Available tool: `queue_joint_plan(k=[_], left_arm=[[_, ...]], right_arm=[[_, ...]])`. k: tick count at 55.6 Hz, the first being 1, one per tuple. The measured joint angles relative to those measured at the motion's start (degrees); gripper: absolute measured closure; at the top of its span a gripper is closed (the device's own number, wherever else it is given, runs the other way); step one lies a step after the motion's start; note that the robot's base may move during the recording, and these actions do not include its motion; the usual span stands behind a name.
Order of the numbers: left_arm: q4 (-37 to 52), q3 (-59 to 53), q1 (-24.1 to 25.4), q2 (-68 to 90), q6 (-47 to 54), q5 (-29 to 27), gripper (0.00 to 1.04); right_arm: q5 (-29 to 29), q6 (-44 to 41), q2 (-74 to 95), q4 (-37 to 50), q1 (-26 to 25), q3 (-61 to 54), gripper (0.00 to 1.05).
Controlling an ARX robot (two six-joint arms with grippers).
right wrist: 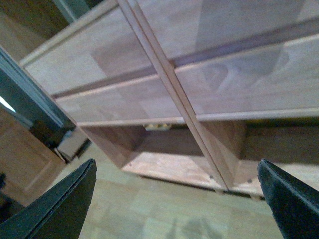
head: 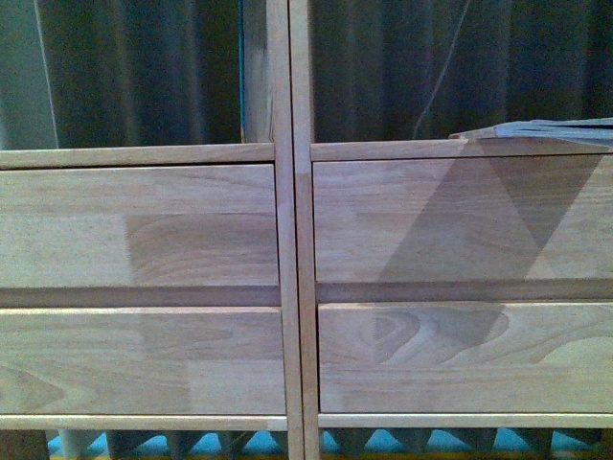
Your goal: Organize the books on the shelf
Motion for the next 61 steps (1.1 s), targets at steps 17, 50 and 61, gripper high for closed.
queue_joint_plan(k=[17,50,61], left_arm=[[0.0,0.0,0.0,0.0,0.0,0.02,0.07],[0.0,0.0,0.0,0.0,0.0,0.02,0.07],[0.0,0.0,0.0,0.0,0.0,0.02,0.07]], right_arm=[[9.01,22.18,29.24,13.09,9.18,22.05,0.07],[20.76,36.2,54.62,11.74,10.36,46.03,0.07],[23.45,37.46,57.51,9.97,7.76,51.04,0.07]])
